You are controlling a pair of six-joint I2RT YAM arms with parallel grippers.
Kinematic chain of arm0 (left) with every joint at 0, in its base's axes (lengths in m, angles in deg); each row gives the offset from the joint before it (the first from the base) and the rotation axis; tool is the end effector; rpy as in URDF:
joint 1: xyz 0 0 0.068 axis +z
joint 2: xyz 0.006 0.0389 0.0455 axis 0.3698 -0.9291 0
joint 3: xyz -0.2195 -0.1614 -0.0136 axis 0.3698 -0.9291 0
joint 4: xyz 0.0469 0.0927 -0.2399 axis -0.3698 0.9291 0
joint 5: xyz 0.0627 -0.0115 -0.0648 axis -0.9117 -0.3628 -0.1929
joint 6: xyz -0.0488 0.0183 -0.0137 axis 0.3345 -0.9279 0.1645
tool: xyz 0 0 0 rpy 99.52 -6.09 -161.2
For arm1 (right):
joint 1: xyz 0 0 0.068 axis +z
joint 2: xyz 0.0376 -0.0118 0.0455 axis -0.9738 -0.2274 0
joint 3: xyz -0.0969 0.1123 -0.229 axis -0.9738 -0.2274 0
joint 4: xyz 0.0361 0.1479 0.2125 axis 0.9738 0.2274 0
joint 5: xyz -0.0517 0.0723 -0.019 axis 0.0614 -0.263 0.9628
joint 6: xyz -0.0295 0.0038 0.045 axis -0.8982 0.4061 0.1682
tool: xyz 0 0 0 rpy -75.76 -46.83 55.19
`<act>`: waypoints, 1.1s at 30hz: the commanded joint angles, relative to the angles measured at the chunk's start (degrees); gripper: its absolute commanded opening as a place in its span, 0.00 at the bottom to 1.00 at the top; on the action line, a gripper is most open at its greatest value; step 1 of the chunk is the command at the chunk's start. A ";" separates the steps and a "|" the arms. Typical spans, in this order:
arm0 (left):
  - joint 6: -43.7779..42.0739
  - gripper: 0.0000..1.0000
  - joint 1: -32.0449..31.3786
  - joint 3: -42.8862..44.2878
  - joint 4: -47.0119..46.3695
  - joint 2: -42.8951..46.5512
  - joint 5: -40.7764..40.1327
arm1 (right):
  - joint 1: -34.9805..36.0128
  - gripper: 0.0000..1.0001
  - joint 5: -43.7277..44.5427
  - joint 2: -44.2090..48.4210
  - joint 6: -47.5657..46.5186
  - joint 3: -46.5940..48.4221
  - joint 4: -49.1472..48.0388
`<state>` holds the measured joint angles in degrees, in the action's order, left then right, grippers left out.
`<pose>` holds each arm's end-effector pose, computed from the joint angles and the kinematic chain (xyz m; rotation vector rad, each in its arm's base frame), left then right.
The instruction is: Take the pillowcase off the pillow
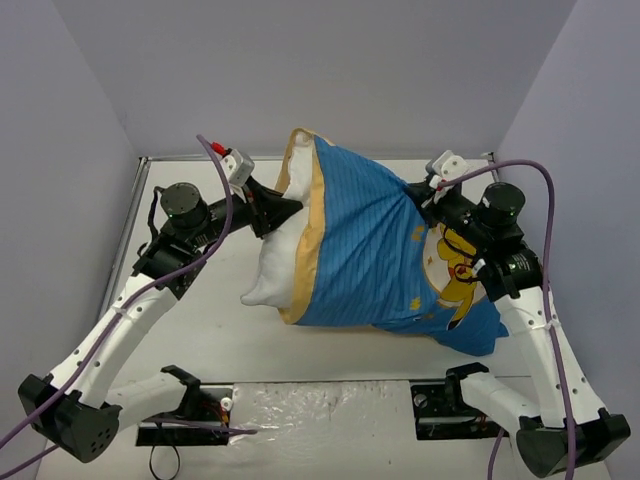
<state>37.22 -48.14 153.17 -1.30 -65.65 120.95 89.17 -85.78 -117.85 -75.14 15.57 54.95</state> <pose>0.2058 -0.1282 0.4329 0.7040 1.3755 -1.1416 0.2088 0.0661 0.4369 -0.8606 1.1995 0.3166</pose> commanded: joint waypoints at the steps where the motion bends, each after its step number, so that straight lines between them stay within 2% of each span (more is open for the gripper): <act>1: -3.06 0.02 0.60 2.71 -2.90 6.08 -0.86 | -2.47 0.00 17.40 2.59 -3.49 -4.29 -7.26; 6: -6.41 0.02 0.77 -4.30 -1.21 9.78 -5.09 | -5.63 0.00 20.15 6.21 -2.28 -13.51 -10.95; 12: -4.48 0.02 0.68 -5.12 -5.26 10.58 0.44 | -6.43 0.00 18.93 5.07 -1.74 -18.28 -8.95; 14: -4.48 0.02 0.68 -3.54 -5.53 10.49 4.48 | -6.43 0.00 14.64 2.88 -3.06 -18.19 -6.05; 15: -4.30 0.02 0.68 -2.93 -5.96 10.40 6.05 | -6.43 0.00 6.44 2.43 -5.33 -18.11 -3.08; 16: -3.43 0.02 0.60 -2.40 -6.66 9.71 10.07 | -6.25 0.00 2.79 1.91 -5.70 -17.84 -2.00; 18: -2.20 0.02 0.16 -1.52 -8.76 9.09 12.91 | -4.94 0.00 -3.80 2.16 -5.87 -17.49 -1.90; 21: -0.26 0.02 -1.33 -1.60 -10.88 7.86 16.35 | -2.31 0.00 -4.89 4.53 -5.53 -15.65 -4.88; 22: -0.34 0.02 -1.86 -1.52 -10.80 7.59 16.79 | -2.04 0.07 -5.50 4.37 -4.31 -14.77 -5.67; 23: -0.61 0.02 -2.47 -0.99 -9.75 7.42 17.05 | -2.03 0.21 -6.47 3.84 -3.51 -11.72 -6.03; 24: -1.48 0.02 -2.74 -0.73 -9.14 6.98 17.14 | -2.03 0.41 -7.52 2.10 -2.81 -9.69 -5.95; 25: -2.01 0.02 -2.92 -0.29 -8.26 6.71 16.97 | -2.03 0.48 -9.36 1.21 -0.89 -5.49 -5.95; 26: -2.54 0.02 -3.18 0.24 -6.86 6.62 16.88 | -2.03 0.60 -9.90 0.16 0.26 -3.45 -6.03; 31: -7.72 0.02 -3.45 0.16 -1.05 6.62 15.30 | -1.95 0.75 -14.47 -6.26 10.71 6.93 -9.36; 33: -9.04 0.02 -3.53 -0.54 0.54 6.71 14.86 | -1.86 0.79 -14.83 -8.20 19.67 8.17 -15.15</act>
<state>32.41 -50.98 149.43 1.68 -60.29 133.41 86.72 -96.09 -123.84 -67.78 21.29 47.32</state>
